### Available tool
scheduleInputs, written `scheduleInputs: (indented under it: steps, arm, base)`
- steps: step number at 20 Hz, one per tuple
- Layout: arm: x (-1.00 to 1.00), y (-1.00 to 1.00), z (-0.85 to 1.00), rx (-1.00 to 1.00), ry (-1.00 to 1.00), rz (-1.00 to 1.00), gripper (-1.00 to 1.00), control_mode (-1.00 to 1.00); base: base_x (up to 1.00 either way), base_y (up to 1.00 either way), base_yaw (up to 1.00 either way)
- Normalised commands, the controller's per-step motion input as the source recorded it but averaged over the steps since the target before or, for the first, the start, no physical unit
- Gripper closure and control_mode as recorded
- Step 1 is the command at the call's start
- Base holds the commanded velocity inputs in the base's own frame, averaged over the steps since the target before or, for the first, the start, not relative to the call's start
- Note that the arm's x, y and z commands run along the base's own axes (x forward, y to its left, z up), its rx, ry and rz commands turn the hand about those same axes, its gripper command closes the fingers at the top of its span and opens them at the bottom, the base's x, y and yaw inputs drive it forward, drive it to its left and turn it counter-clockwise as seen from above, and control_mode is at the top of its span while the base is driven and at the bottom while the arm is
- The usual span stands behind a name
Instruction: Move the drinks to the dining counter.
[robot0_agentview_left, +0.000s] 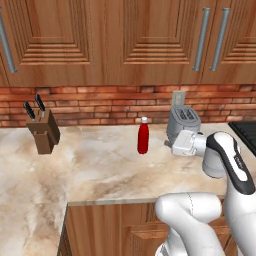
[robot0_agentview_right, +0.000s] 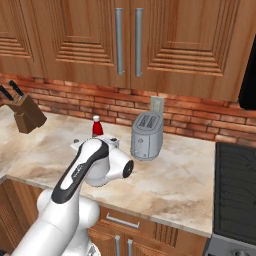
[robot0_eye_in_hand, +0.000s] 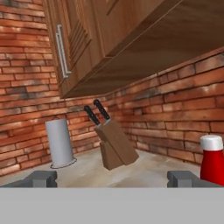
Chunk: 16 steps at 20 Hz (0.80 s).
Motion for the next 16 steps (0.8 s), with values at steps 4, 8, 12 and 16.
scheduleInputs:
  steps: [4,8,12,16]
  arm:
    - [0.10,0.25,-0.23,0.01,0.00,0.00,-1.00,-1.00]
    - [0.33,0.26,-0.32,0.03,-0.04,-0.01,-1.00,-1.00]
    - [0.23,0.03,-0.29,0.05,-0.03,-0.07,-1.00,-1.00]
    - [0.11,0.00,-0.24,0.06,-0.04,-0.09,-1.00,-1.00]
  base:
    - [0.00,0.00,0.00]
    - [0.00,0.00,0.00]
    - [0.00,0.00,0.00]
    - [0.00,0.00,0.00]
